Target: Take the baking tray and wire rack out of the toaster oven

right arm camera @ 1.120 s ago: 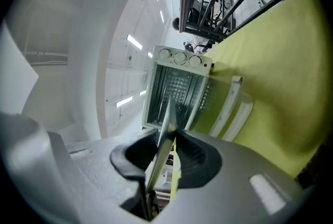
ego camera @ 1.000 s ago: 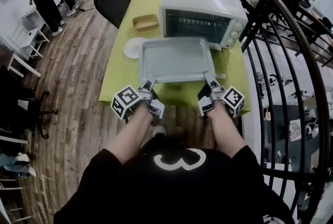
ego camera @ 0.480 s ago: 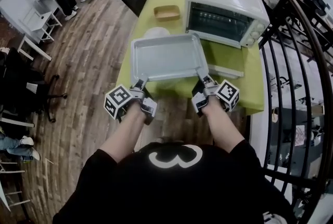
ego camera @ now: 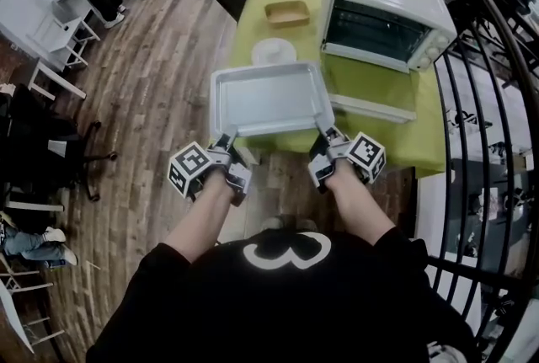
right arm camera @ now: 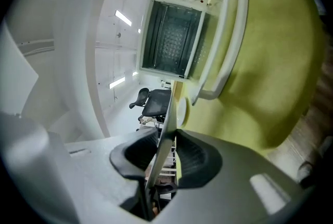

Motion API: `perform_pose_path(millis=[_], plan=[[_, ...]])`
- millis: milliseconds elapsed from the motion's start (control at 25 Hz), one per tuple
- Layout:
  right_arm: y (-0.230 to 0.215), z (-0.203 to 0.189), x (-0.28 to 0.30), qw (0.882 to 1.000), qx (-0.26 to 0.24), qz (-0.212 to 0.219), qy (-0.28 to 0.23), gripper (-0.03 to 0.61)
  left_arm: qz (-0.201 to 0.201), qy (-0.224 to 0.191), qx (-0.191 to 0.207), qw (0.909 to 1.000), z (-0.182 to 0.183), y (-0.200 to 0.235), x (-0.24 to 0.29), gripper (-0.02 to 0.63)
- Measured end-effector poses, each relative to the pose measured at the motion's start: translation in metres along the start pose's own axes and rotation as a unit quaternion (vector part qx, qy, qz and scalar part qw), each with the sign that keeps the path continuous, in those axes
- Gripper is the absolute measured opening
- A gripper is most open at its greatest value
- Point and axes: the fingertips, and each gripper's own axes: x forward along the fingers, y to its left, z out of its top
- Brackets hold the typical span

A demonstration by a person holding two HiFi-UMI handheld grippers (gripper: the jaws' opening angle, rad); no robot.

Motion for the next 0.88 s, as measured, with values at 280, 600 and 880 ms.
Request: perform_pose_path(millis=[280, 600, 880], plan=[[-0.023, -0.019, 0.011, 1.000, 0.008, -0.024, -0.005, 0.115, 0.016, 0.032, 0.004, 0.9993, 0.012, 0.031, 0.010, 0.115], [-0.047, -0.026, 0.022, 0.999, 0.010, -0.050, -0.020, 0.118, 0.023, 0.067, -0.002, 0.9975, 0.017, 0.058, 0.028, 0.119], [-0.070, -0.033, 0.029, 0.994, -0.028, -0.109, 0.015, 0.114, 0.042, 0.110, 0.039, 0.9923, 0.019, 0.075, 0.046, 0.120]])
